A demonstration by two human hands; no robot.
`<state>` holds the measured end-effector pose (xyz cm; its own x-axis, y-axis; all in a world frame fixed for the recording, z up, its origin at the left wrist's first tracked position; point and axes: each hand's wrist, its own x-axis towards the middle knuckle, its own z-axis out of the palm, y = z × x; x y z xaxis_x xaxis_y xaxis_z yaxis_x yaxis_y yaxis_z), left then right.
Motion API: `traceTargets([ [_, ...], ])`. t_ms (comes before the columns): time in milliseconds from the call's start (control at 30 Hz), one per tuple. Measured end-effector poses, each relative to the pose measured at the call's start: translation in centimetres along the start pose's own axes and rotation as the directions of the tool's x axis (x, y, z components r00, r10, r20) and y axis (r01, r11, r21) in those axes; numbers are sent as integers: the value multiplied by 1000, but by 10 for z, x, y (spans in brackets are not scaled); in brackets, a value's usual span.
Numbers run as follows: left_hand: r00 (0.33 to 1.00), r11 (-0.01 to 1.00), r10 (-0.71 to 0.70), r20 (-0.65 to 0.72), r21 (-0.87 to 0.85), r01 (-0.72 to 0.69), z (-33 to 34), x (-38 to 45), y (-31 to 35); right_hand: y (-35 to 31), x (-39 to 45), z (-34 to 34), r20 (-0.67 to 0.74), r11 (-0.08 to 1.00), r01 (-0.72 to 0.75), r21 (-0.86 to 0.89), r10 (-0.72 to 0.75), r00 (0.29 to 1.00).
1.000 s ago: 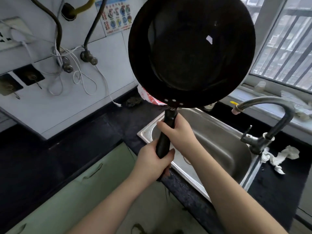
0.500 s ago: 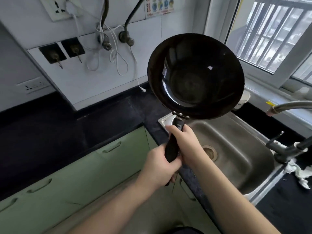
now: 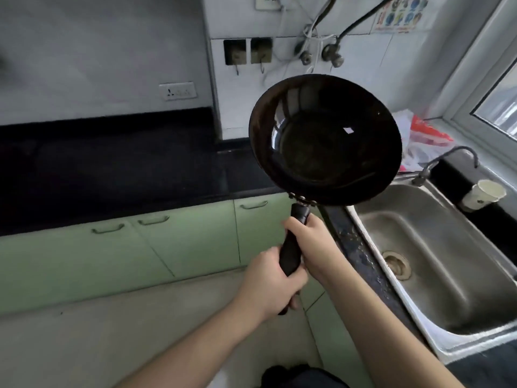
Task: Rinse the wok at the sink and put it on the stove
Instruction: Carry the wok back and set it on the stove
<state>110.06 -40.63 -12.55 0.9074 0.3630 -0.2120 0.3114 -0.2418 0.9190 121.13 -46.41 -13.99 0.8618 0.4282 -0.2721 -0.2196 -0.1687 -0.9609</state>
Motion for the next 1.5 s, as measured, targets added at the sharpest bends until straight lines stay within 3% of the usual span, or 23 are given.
traceTargets([
  [300,971,987,-75,-229,-156,39,-80,-131,-49,12,-94,127,282,995,36,-89,-9,959],
  [533,891,962,-164,-424,-268,50,-130,-199,-82,8,-145,218,539,983,108,-151,-10,842],
  [767,769,929,-277,-576,-364,62,-166,-237,-105,7,-173,294,742,943,236,-236,19,670],
  [1067,576,873,-415,-704,-487,33,-213,-242,-115,-5,-178,378,922,913,348,-214,70,381],
  [1333,359,802,-550,-754,-597,-22,-239,-268,-137,13,-205,451,985,894,413,-173,147,94],
  [1500,207,769,-607,-767,-633,-87,-249,-310,-156,34,-257,491,977,868,467,-168,210,-39],
])
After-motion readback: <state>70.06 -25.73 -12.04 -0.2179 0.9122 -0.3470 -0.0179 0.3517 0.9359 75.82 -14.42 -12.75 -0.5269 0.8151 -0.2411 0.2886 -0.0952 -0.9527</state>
